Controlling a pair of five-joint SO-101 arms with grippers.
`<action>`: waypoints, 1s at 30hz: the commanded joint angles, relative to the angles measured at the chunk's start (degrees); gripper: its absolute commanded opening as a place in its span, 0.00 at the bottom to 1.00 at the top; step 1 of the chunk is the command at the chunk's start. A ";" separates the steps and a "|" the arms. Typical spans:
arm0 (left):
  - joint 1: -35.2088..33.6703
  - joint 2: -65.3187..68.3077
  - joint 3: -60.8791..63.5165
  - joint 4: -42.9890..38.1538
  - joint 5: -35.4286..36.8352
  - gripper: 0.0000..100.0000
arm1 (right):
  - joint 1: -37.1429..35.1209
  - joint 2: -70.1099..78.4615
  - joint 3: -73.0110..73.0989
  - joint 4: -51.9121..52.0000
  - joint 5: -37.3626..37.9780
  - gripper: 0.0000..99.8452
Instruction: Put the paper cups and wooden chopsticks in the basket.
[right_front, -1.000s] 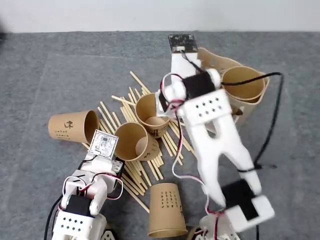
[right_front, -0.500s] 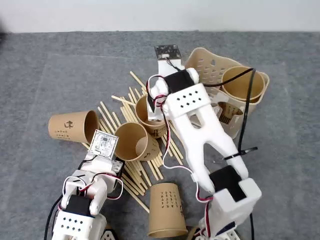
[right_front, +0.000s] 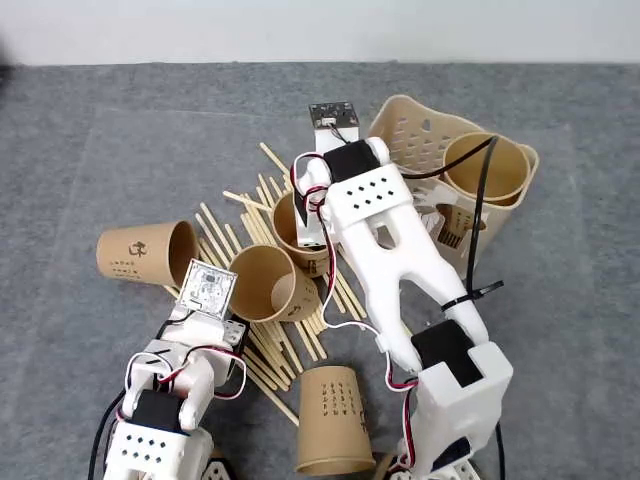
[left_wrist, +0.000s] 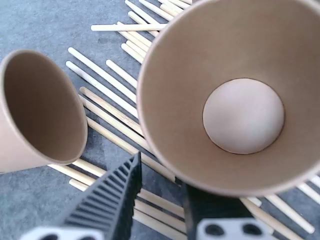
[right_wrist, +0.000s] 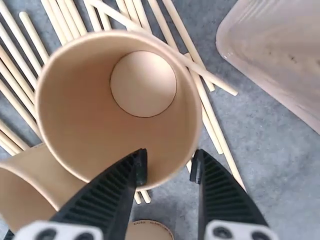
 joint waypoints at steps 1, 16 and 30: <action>0.26 -0.53 -0.40 0.18 -0.44 0.11 | 0.92 -0.57 -2.11 -0.84 -0.53 0.15; 5.19 -0.53 -0.40 0.62 -0.44 0.11 | 0.66 -0.66 -2.11 -0.84 -0.35 0.15; -7.30 -0.53 -24.92 16.70 -21.54 0.11 | 0.92 -0.66 -2.11 -0.75 -0.26 0.15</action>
